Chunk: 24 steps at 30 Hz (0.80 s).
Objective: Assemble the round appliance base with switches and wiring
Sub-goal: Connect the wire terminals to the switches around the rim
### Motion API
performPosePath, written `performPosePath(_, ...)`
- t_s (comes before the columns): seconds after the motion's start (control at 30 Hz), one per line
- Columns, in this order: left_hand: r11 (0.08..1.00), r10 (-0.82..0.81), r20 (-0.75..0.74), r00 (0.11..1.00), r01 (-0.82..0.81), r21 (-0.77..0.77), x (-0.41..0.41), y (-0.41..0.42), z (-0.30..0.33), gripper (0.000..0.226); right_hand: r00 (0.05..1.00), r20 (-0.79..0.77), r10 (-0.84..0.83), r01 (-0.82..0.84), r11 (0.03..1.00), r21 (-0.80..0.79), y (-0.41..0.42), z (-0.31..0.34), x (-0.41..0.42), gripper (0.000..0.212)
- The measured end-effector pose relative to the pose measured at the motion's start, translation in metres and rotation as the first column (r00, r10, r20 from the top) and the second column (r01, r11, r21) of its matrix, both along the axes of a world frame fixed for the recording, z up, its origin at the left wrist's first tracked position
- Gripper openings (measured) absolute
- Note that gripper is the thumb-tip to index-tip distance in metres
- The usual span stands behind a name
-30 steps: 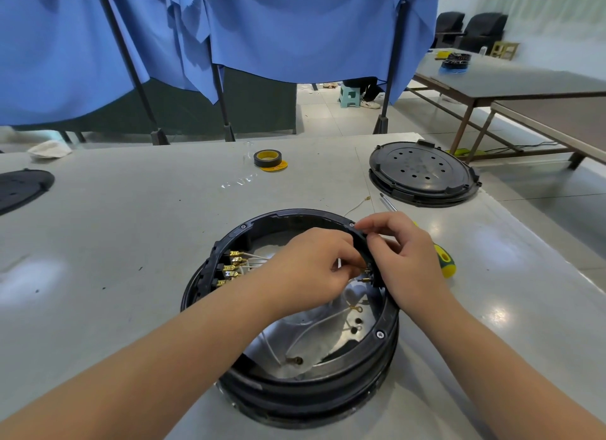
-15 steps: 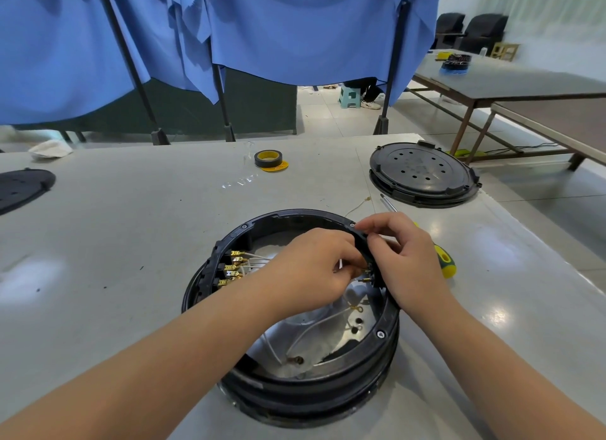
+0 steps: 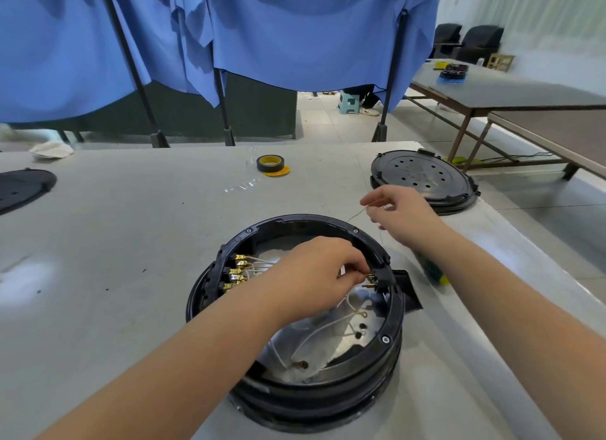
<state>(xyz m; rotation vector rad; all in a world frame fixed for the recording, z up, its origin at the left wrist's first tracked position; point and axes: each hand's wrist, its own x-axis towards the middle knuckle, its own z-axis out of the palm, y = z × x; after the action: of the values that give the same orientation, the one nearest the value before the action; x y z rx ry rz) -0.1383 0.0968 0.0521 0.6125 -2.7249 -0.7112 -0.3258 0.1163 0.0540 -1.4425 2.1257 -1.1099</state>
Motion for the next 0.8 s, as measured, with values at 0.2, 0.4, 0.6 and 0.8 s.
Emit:
performPosePath(0.2, 0.998, 0.028, 0.011, 1.0, -0.029, 0.062, 0.003, 0.0, 0.003, 0.015, 0.91, -0.351, 0.221, -0.068, 0.914, 0.4, -0.06, -0.027, -0.028, 0.025)
performPosePath(0.4, 0.987, 0.06, 0.006, 0.998, -0.06, 0.151, 0.005, -0.004, 0.006, 0.016, 0.844, -0.461, 0.273, -0.024, 0.879, 0.477, -0.082, -0.037, -0.035, 0.004)
performPosePath(0.6, 0.992, 0.055, 0.012, 0.998, -0.056, 0.116, 0.005, -0.005, 0.004, 0.014, 0.801, -0.53, 0.277, 0.006, 0.883, 0.47, -0.079, -0.041, -0.031, 0.009)
performPosePath(0.8, 0.992, 0.064, -0.043, 0.997, -0.059, 0.108, 0.007, -0.005, 0.007, 0.017, 0.964, -0.257, 0.067, -0.044, 0.995, 0.093, -0.046, -0.013, -0.008, 0.009)
